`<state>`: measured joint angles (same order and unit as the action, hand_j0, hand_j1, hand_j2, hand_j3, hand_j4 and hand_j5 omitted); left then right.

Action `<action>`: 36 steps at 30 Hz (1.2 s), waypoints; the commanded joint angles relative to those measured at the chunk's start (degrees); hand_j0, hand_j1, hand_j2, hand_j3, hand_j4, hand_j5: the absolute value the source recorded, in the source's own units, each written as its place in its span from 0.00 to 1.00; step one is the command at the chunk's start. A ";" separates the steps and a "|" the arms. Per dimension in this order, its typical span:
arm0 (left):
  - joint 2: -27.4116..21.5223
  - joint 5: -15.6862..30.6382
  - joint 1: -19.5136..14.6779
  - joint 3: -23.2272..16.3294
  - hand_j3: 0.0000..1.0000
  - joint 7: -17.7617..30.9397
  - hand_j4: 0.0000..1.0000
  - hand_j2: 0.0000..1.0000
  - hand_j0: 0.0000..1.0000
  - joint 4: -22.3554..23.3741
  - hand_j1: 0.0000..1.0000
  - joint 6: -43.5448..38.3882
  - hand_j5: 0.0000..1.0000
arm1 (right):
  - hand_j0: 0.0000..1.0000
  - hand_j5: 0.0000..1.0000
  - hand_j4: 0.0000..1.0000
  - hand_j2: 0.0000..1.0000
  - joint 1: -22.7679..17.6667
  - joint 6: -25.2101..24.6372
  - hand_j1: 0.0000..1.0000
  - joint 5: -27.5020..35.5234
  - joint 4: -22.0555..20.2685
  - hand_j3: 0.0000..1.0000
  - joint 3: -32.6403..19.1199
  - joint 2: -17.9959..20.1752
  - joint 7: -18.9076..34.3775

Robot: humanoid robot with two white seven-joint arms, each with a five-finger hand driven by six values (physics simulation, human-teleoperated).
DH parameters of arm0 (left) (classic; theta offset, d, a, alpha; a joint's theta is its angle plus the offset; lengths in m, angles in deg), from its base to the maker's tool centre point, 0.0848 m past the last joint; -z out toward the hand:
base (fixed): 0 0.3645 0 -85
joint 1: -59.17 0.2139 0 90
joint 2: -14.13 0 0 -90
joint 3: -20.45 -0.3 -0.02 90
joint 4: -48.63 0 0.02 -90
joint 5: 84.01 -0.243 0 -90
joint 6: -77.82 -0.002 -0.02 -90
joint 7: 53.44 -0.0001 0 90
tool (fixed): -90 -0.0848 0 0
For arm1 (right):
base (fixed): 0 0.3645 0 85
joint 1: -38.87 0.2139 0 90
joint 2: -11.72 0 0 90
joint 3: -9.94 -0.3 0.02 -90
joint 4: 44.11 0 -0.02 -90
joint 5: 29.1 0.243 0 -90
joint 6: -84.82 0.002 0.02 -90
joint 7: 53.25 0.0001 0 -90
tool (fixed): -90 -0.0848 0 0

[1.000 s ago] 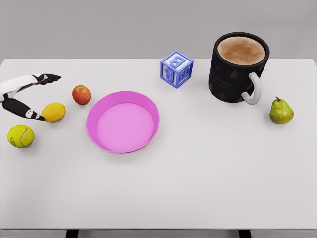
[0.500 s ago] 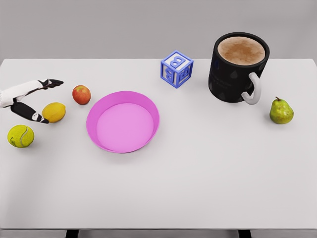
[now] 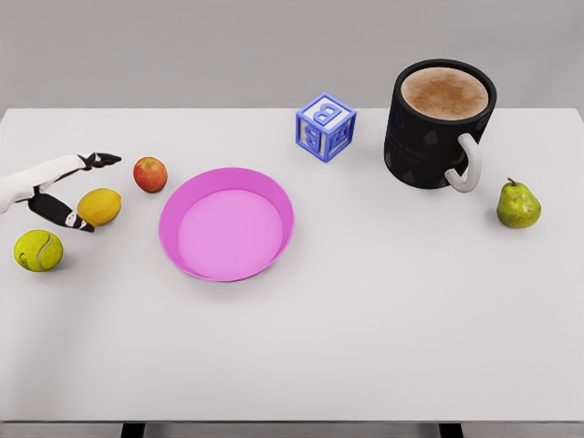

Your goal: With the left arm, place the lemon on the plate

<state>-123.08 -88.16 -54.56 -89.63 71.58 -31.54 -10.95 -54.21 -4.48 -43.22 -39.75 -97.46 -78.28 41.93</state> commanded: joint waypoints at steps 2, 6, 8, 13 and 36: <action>3.08 -3.22 -0.17 0.30 1.00 -0.02 1.00 1.00 1.00 2.13 1.00 0.01 1.00 | 1.00 1.00 1.00 1.00 0.00 0.00 1.00 -0.03 -0.05 1.00 0.01 -0.01 0.01; 4.14 -4.02 -0.26 0.74 1.00 -0.02 1.00 1.00 1.00 2.65 1.00 0.01 1.00 | 1.00 1.00 1.00 1.00 0.00 0.00 1.00 -0.03 0.04 1.00 0.01 -0.01 0.01; 4.22 -4.02 -0.18 0.74 1.00 -0.02 1.00 1.00 1.00 3.00 1.00 0.01 1.00 | 1.00 1.00 1.00 1.00 0.00 0.00 1.00 -0.03 0.04 1.00 0.01 -0.01 0.01; 4.22 -4.02 -0.18 0.65 1.00 -0.02 1.00 1.00 1.00 4.32 1.00 0.01 1.00 | 1.00 1.00 1.00 1.00 0.00 0.00 1.00 -0.03 0.04 1.00 0.01 -0.01 0.01; 3.87 -4.02 0.53 1.09 0.85 -0.02 0.85 0.85 0.85 4.59 0.85 0.18 0.85 | 1.00 1.00 1.00 1.00 0.00 0.00 1.00 -0.03 0.04 1.00 0.01 -0.01 0.01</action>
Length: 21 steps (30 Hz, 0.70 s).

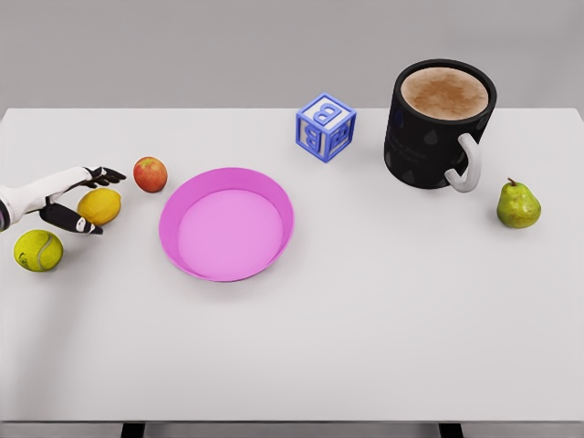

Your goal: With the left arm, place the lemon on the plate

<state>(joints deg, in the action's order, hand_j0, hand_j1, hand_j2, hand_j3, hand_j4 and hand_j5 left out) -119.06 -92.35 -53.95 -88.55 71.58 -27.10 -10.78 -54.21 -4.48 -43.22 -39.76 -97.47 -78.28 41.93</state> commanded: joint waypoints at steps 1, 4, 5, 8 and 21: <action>-0.15 0.17 0.00 0.02 0.82 -0.02 0.82 0.82 0.82 0.14 0.82 0.01 0.82 | 1.00 1.00 1.00 1.00 0.00 0.00 1.00 -0.03 0.05 1.00 0.01 -0.01 0.01; -0.23 0.17 0.00 0.02 0.79 -0.02 0.79 0.79 0.79 0.14 0.79 0.01 0.79 | 1.00 1.00 1.00 1.00 0.00 0.00 1.00 -0.03 0.05 1.00 0.01 -0.01 0.01; -0.32 0.17 0.00 0.02 0.76 -0.02 0.76 0.76 0.76 0.14 0.76 0.01 0.76 | 1.00 1.00 1.00 1.00 0.00 0.00 1.00 -0.03 0.05 1.00 0.01 -0.01 0.01; -0.41 0.17 0.09 0.02 0.71 -0.02 0.71 0.71 0.71 0.14 0.71 0.01 0.71 | 1.00 1.00 1.00 1.00 0.00 0.00 1.00 -0.03 0.05 1.00 0.01 -0.01 0.01; -0.50 0.70 -0.17 0.54 0.58 -0.02 0.58 0.58 0.58 -0.47 0.58 0.27 0.58 | 1.00 1.00 1.00 1.00 0.00 0.00 1.00 -0.03 0.05 1.00 0.01 -0.01 0.01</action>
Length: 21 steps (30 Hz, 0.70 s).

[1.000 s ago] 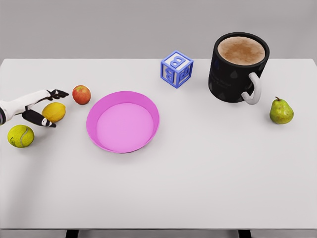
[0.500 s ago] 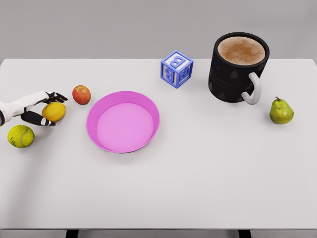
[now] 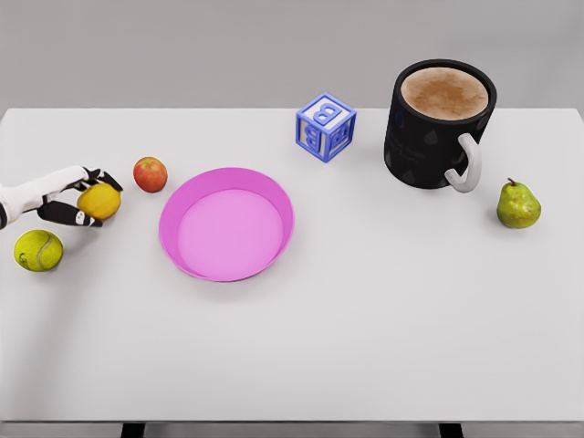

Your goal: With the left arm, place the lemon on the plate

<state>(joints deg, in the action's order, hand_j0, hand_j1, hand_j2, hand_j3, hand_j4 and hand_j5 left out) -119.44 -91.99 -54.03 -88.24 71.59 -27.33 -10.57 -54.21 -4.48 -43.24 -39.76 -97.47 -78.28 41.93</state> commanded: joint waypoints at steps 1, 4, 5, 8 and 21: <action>-0.11 0.43 0.00 0.84 0.56 -0.03 0.56 0.56 0.56 -0.42 0.56 0.33 0.56 | 1.00 1.00 1.00 1.00 0.00 0.00 1.00 -0.02 0.05 1.00 0.01 -0.01 0.01; -0.20 0.51 0.00 2.07 0.55 -0.03 0.55 0.55 0.55 -0.51 0.55 0.33 0.55 | 1.00 1.00 1.00 1.00 0.00 0.00 1.00 -0.02 -0.04 1.00 0.01 -0.01 0.01; -0.29 0.51 0.26 2.69 0.55 -0.03 0.55 0.55 0.55 -0.68 0.55 0.33 0.55 | 1.00 1.00 1.00 1.00 0.00 0.00 1.00 -0.02 0.05 1.00 0.01 -0.01 0.01; -0.55 0.51 0.70 4.01 0.55 -0.03 0.55 0.55 0.55 -1.91 0.55 0.33 0.55 | 1.00 1.00 1.00 1.00 0.00 0.00 1.00 0.07 -0.04 1.00 0.01 -0.01 0.01; -0.29 0.60 4.04 8.93 0.53 -0.03 0.53 0.53 0.53 -10.34 0.53 0.94 0.53 | 1.00 1.00 1.00 1.00 0.00 0.00 1.00 -0.02 -0.04 1.00 0.01 -0.01 0.01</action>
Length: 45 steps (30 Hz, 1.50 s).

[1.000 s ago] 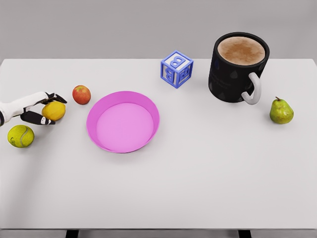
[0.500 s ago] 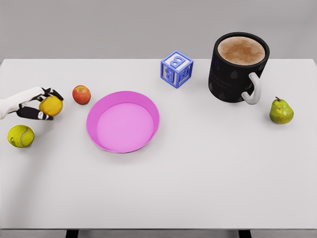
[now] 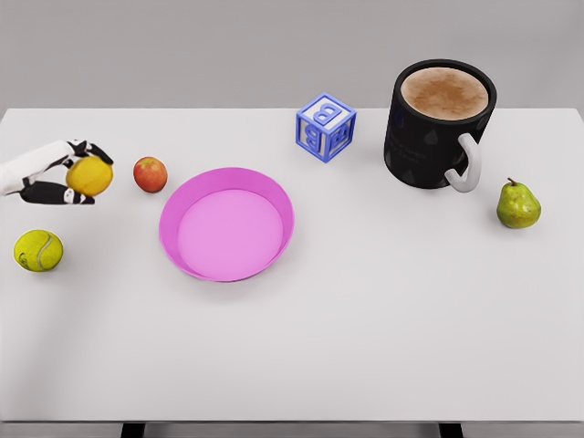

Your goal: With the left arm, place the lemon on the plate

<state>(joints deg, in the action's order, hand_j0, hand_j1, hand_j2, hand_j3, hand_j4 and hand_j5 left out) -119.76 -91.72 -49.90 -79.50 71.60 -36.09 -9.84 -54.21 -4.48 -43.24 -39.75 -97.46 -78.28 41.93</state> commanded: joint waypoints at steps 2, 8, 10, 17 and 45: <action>0.29 0.33 0.00 0.20 0.53 -0.04 0.53 0.53 0.53 -2.72 0.53 1.97 0.53 | 1.00 1.00 1.00 1.00 0.00 0.00 1.00 -0.01 0.04 1.00 0.01 -0.01 0.01; 0.64 0.33 0.79 0.02 0.53 -0.04 0.53 0.53 0.53 -8.26 0.53 4.78 0.53 | 1.00 1.00 1.00 1.00 0.00 0.00 1.00 0.07 0.04 1.00 0.01 -0.01 0.01; 0.82 0.33 0.88 -0.16 0.54 -0.04 0.54 0.54 0.54 -9.32 0.54 4.78 0.54 | 1.00 1.00 1.00 1.00 0.00 0.00 1.00 0.07 0.04 1.00 0.01 -0.01 0.01; 4.68 -0.46 0.70 -2.44 0.54 -0.04 0.54 0.54 0.54 -12.31 0.54 4.87 0.54 | 1.00 1.00 1.00 1.00 0.00 0.00 1.00 -0.01 -0.05 1.00 0.01 -0.01 0.01; 11.01 -3.01 0.09 -9.03 0.94 -0.04 0.94 0.94 0.94 -11.78 0.94 4.87 0.94 | 1.00 1.00 1.00 1.00 0.00 0.00 1.00 -0.01 0.04 1.00 0.01 -0.01 0.01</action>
<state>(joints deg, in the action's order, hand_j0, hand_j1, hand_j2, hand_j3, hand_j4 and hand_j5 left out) -108.68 -94.97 -49.73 -88.57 71.58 -47.83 -4.95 -54.21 -4.48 -43.21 -39.74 -97.47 -78.28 41.93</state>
